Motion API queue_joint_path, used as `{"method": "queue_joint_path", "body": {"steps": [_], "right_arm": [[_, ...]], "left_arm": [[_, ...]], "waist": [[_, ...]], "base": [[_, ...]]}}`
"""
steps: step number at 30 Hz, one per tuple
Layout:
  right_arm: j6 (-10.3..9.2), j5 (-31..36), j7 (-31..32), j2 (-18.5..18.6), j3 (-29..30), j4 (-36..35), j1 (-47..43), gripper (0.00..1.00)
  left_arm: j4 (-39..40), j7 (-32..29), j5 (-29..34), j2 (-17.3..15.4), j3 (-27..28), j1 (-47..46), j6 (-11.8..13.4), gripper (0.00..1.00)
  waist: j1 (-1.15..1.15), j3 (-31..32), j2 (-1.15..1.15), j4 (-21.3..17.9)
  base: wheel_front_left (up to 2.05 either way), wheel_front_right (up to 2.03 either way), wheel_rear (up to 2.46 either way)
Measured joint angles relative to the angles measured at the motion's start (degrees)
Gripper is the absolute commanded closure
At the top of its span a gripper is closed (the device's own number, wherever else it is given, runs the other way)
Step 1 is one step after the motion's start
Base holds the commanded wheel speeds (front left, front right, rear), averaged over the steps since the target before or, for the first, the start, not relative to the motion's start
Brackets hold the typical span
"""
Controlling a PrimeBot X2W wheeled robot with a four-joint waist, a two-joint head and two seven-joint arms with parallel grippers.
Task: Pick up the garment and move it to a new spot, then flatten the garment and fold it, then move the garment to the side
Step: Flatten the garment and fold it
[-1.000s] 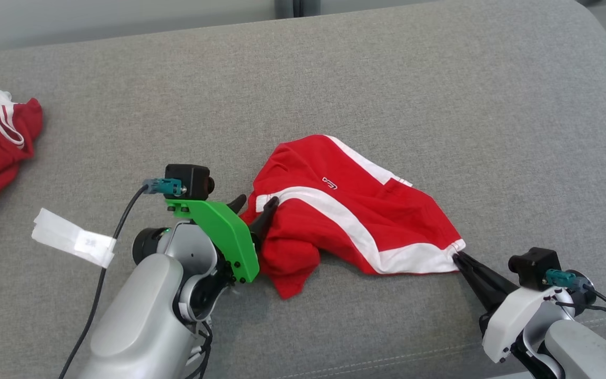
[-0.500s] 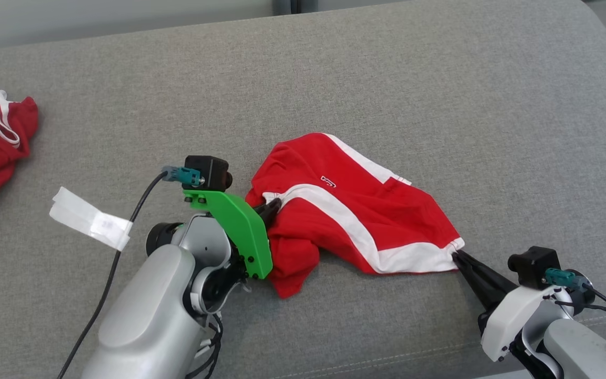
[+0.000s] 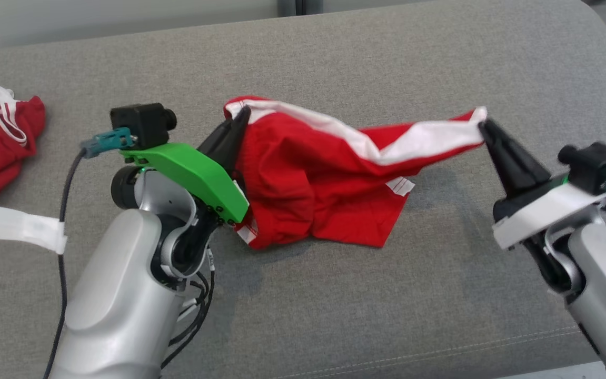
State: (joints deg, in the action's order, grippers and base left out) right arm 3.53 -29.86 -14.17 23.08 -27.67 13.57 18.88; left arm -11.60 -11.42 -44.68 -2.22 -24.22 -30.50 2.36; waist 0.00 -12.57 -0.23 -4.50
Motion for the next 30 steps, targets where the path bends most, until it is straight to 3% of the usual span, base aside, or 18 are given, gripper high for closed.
{"method": "queue_joint_path", "body": {"steps": [5,10,15,23,27,30], "right_arm": [[-1.14,0.4,-0.4,0.0,7.4,-8.6,5.1,1.0],[-1.14,1.3,-0.4,-0.2,10.9,-14.4,6.6,1.0],[-1.1,1.2,-0.4,-1.9,13.2,-20.9,6.3,1.0],[-1.13,1.1,-0.5,-3.2,16.4,-32.3,1.8,1.0],[-0.15,0.1,0.2,-1.5,12.4,-30.1,-0.3,1.0],[1.54,-3.6,4.8,-1.9,8.0,-24.3,0.2,1.0]], "left_arm": [[3.7,5.8,-1.8,0.1,4.9,-0.5,-1.8,1.0],[6.4,9.3,-4.2,0.2,7.8,-0.9,-3.1,1.0],[11.1,12.4,-5.9,0.2,10.4,-0.1,-4.9,1.0],[20.5,14.5,-9.2,-0.1,12.7,6.5,-5.4,1.0],[20.6,11.8,-10.2,-0.7,12.5,6.5,-5.3,1.0],[16.2,8.4,-11.5,-1.2,11.3,6.3,-4.3,1.0]], "waist": [[0.0,0.7,0.0,0.5],[0.0,1.3,0.0,1.0],[0.0,2.0,0.0,1.2],[0.0,2.3,0.0,0.2],[0.0,1.9,0.0,0.4],[0.0,1.3,0.0,0.4]], "base": [[0.0,0.0,0.0],[0.0,0.0,0.0],[0.0,0.0,0.0],[0.0,0.0,0.0],[0.0,0.0,0.0],[0.0,0.0,0.0]]}}
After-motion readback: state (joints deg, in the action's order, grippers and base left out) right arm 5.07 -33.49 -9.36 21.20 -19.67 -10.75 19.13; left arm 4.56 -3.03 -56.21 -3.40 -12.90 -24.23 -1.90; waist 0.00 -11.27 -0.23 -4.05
